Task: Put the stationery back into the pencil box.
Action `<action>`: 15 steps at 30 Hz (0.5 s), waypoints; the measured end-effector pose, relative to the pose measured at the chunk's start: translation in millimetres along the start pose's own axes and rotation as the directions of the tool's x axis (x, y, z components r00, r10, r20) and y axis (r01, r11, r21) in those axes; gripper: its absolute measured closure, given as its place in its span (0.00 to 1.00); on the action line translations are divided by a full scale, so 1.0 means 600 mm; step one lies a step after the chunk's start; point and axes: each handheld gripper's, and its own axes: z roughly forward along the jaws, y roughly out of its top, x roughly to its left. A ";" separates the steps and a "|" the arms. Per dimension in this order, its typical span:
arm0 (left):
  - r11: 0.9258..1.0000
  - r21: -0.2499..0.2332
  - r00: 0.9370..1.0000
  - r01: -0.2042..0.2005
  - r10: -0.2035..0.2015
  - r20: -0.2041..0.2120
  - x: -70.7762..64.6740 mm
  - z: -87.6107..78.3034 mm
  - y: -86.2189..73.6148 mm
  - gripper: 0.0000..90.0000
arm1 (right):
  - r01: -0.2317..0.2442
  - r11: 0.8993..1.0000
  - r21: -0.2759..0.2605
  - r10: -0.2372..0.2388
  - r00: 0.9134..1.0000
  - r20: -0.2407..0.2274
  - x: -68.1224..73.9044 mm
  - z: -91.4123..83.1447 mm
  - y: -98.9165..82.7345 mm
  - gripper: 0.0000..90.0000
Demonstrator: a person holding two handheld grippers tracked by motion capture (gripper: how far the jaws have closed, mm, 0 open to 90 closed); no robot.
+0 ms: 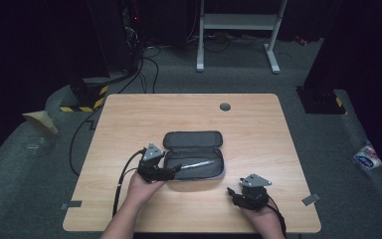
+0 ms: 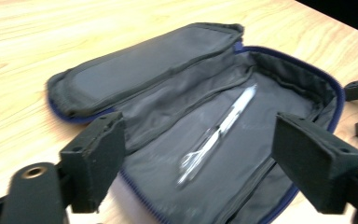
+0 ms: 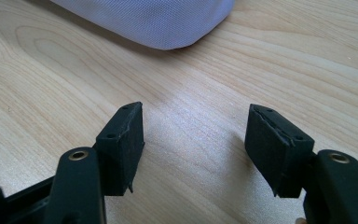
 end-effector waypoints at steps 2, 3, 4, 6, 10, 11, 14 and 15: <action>1.000 -0.005 1.000 -0.003 0.003 -0.013 0.004 -0.008 -0.006 0.16 | 0.000 1.000 0.000 0.000 1.000 0.001 0.000 0.000 0.000 0.41; 1.000 -0.006 1.000 -0.002 0.002 -0.022 0.008 -0.013 -0.010 0.15 | 0.000 1.000 0.000 0.000 1.000 0.001 0.000 0.000 0.000 0.41; 1.000 -0.004 1.000 0.002 -0.002 -0.031 0.011 -0.017 -0.014 0.14 | -0.001 1.000 0.000 0.001 1.000 0.002 0.000 0.000 0.000 0.41; 1.000 0.008 0.999 0.004 -0.003 -0.046 0.016 -0.024 -0.023 0.09 | -0.001 1.000 0.001 0.001 1.000 0.004 0.000 0.000 0.000 0.41; 1.000 0.030 0.997 0.005 -0.002 -0.080 0.030 -0.039 -0.045 0.07 | -0.003 1.000 0.000 0.003 1.000 0.005 0.000 0.000 0.000 0.41; 0.999 0.038 0.996 0.010 -0.007 -0.085 0.035 -0.043 -0.051 0.06 | -0.004 1.000 0.000 0.004 1.000 0.005 0.000 0.000 0.000 0.41; 0.998 0.054 0.992 0.025 -0.018 -0.126 0.052 -0.058 -0.075 0.06 | -0.008 1.000 0.002 0.008 1.000 0.006 0.000 0.000 0.000 0.41; 0.998 0.056 0.990 0.029 -0.021 -0.138 0.055 -0.062 -0.080 0.06 | -0.009 1.000 0.002 0.009 1.000 0.007 -0.001 0.000 0.000 0.41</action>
